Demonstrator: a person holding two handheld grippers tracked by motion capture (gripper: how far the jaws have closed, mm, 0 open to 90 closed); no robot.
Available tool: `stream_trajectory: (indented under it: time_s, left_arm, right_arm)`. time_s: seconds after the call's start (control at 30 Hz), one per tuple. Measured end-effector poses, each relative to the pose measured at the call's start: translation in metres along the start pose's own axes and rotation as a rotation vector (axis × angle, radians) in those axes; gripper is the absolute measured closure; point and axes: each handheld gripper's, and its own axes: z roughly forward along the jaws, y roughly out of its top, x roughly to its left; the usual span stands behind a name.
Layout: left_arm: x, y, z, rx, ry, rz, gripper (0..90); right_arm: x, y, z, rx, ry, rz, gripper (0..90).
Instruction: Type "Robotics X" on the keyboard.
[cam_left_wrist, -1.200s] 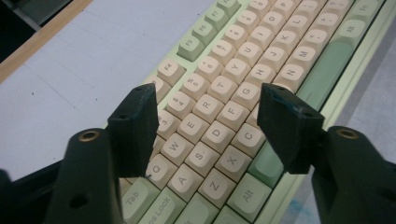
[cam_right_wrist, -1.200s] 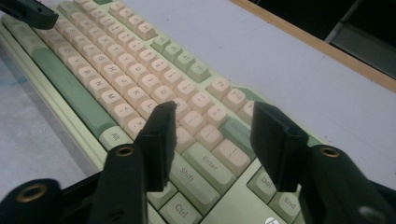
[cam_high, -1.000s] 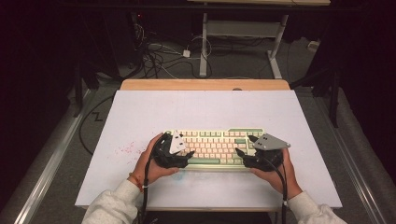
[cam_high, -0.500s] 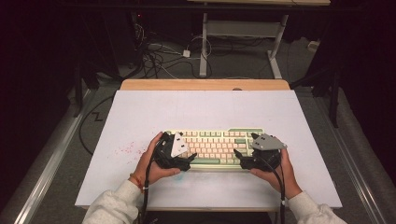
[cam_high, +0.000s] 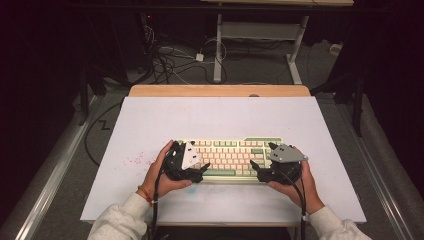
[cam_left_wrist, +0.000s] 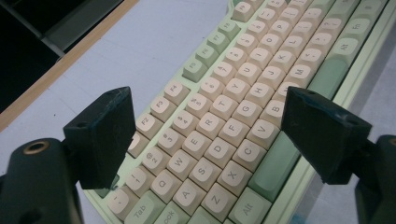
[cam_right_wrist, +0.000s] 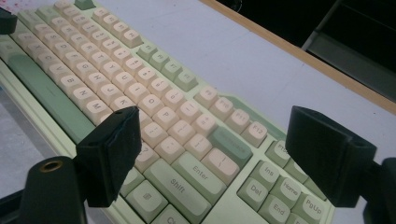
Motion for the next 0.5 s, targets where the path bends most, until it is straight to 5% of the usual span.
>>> stream_trajectory:
  time_s: [0.5]
  left_arm:
    - [-0.0020,0.0029,-0.0077,-0.006,0.014,0.022,16.6]
  right_arm:
    - [0.0008,0.0020,-0.0058,-0.011,-0.001,-0.005,18.6]
